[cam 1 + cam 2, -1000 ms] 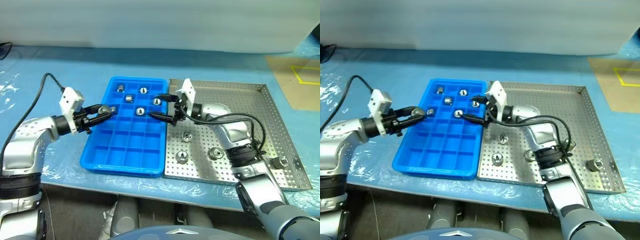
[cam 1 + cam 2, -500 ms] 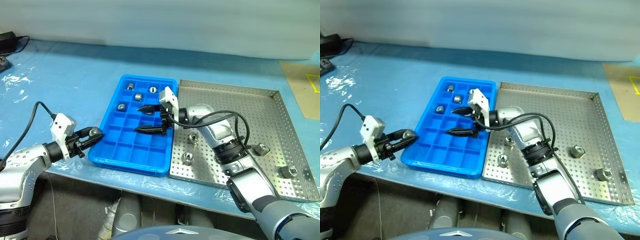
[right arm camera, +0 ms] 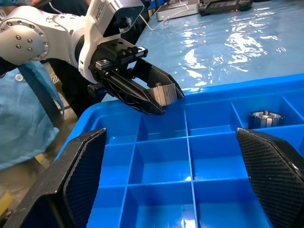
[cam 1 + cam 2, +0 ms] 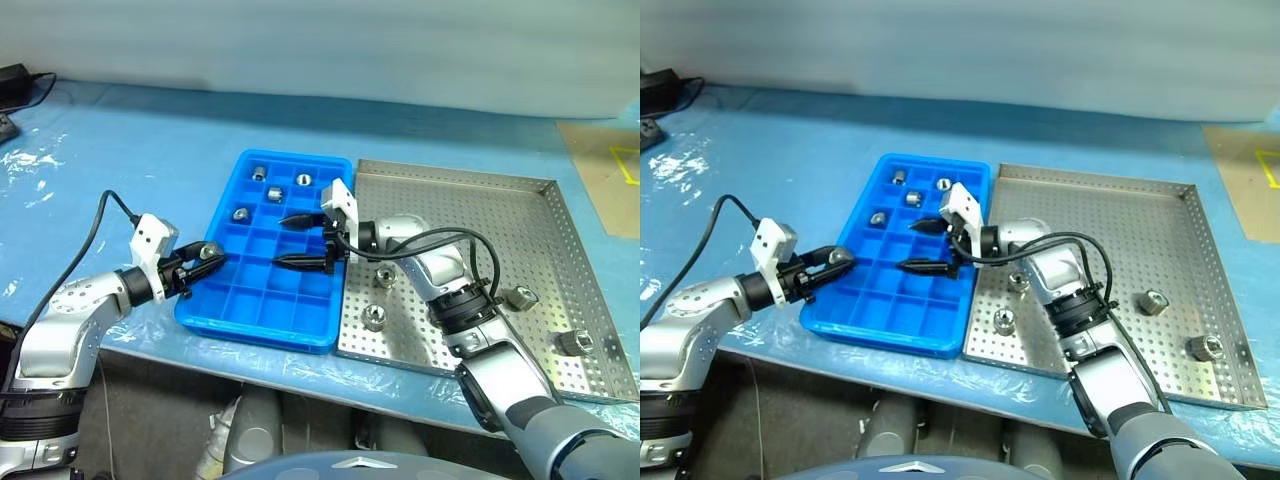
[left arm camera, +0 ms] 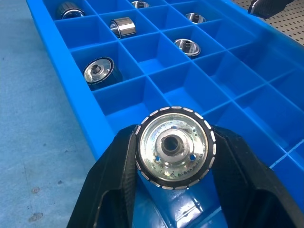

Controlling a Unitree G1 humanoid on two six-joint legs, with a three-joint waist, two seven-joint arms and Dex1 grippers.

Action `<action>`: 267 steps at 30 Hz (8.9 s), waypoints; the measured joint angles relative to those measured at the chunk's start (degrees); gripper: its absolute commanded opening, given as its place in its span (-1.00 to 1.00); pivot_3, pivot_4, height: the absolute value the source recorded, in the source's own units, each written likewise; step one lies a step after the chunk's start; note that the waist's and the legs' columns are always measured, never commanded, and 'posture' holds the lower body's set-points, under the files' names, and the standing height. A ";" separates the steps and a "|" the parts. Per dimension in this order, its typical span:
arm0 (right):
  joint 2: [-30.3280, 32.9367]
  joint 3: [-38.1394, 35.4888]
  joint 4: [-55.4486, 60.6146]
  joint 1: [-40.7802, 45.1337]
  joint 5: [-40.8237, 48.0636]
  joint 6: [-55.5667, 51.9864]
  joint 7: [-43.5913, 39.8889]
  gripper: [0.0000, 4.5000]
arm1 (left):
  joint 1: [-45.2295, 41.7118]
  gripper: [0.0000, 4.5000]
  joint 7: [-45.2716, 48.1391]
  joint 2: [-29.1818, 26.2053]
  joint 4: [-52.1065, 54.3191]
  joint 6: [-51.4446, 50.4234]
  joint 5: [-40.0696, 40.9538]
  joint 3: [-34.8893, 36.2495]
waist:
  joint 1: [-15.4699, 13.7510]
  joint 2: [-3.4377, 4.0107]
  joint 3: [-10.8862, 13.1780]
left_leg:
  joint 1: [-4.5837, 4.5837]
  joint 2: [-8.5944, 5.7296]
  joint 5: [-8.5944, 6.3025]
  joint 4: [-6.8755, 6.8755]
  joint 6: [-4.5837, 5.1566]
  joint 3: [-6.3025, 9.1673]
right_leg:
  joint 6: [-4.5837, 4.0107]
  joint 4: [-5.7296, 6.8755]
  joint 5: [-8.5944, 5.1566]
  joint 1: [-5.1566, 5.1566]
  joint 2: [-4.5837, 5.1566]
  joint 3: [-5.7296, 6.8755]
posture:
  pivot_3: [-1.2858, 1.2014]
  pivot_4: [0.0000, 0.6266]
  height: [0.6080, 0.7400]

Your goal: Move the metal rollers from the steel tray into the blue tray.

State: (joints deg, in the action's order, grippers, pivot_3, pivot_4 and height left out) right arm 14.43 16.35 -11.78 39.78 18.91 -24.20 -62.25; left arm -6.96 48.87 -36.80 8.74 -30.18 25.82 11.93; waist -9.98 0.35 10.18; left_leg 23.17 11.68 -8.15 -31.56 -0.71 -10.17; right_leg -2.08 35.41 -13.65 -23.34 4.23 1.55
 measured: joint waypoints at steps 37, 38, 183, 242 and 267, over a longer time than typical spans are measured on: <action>13.21 -15.53 18.76 -16.68 -0.08 -8.57 16.33 1.00 | -37.71 0.67 14.93 22.76 -33.81 14.09 -7.24 -23.93 | 6.45 -0.09 -0.06 | 0.00 -0.28 0.15 -0.35 -0.14 -0.02 | 0.19 0.28 0.14 0.04 -0.08 -0.11 | -0.25 -0.52 1.00; 13.75 -17.32 20.48 -18.14 0.39 -9.16 17.62 1.00 | -38.92 0.67 16.69 23.54 -35.91 15.34 -8.01 -24.76 | 7.11 -0.08 -0.07 | 0.01 -0.29 0.12 -0.37 -0.06 -0.03 | 0.16 0.28 0.12 0.05 -0.09 -0.12 | -0.25 -0.52 1.00; 11.03 -4.47 8.15 -4.80 1.95 -3.98 3.77 1.00 | -23.05 0.43 8.44 5.47 -26.56 16.35 -16.30 -15.66 | 2.40 0.15 -0.12 | -0.01 0.00 0.04 -0.56 -0.05 -0.03 | -0.03 0.38 0.06 0.21 0.10 -0.02 | 0.09 -0.52 1.00; 29.33 -23.39 31.68 -32.39 7.66 -16.44 9.55 1.00 | -33.58 0.43 27.61 16.55 -25.07 13.44 -9.93 -31.69 | 6.42 0.13 -0.13 | -0.04 0.01 -0.20 -0.66 0.38 -0.20 | -0.05 0.12 0.02 0.24 -0.04 -0.19 | -0.24 -0.52 1.00; 22.34 -43.12 55.14 -60.09 15.92 -21.52 27.60 1.00 | -56.96 0.43 25.11 40.44 -76.20 47.26 -28.59 -35.59 | 13.98 0.25 -0.24 | 0.17 -0.42 -0.57 -0.97 1.24 -0.20 | 0.47 -0.73 0.20 0.62 0.17 -0.21 | -0.49 -0.52 1.00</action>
State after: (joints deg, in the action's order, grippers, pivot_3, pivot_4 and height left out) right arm 36.77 -26.76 43.36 -20.31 34.82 -45.72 -34.65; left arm -63.91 73.98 3.63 -67.46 17.07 -2.77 -23.66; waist 4.00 0.60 9.94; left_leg 23.34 11.25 -8.72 -32.53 0.52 -10.37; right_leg -1.61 34.68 -13.45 -22.72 4.40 1.34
